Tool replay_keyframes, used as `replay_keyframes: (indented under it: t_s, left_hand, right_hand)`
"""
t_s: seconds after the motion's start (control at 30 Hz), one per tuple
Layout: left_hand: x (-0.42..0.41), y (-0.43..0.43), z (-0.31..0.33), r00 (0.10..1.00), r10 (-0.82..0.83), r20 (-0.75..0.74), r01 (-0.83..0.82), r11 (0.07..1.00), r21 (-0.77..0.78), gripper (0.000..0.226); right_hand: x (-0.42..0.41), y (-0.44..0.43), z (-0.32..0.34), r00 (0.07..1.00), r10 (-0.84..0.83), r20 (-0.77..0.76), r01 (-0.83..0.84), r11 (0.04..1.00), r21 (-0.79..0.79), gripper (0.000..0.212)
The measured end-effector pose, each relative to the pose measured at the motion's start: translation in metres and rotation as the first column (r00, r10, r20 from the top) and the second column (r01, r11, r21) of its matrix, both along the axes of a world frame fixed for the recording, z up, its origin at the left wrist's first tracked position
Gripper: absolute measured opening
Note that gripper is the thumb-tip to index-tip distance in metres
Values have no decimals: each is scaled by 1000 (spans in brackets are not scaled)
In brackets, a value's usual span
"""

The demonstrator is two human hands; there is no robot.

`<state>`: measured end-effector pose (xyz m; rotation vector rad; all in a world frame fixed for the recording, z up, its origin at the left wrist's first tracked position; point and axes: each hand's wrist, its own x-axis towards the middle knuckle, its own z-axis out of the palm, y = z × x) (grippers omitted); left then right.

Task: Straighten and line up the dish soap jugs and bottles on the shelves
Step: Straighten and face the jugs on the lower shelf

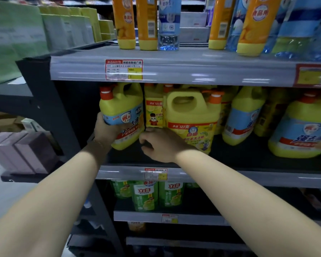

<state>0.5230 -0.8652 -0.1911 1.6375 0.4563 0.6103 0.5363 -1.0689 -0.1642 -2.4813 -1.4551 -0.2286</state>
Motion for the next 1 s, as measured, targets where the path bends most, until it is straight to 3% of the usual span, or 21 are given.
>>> replay_keyframes:
  t_s: [0.2,0.37,0.43,0.57,0.73,1.0]
  left_hand:
    - [-17,-2,-3,992,-65,108,69,997,-35,58]
    - [-44,0,-5,971,-187,148,198,978,-68,56]
    - [-55,3,-4,968,-219,126,227,973,-48,62]
    - [-77,6,7,965,-239,109,243,970,-20,86]
    - [-100,4,17,952,-283,114,285,958,-1,86]
    - [-108,-43,29,916,-396,61,396,918,13,76]
  right_hand:
    - [10,4,-4,963,-64,-261,144,943,299,48]
    - [20,25,-5,895,-25,-446,259,843,471,85]
    - [23,28,-1,851,23,-525,282,824,492,88]
    - [29,26,-2,679,137,-722,240,887,394,88]
    - [11,18,-3,669,268,-693,199,834,515,78]
    - [-15,-42,10,744,182,-643,313,755,576,80]
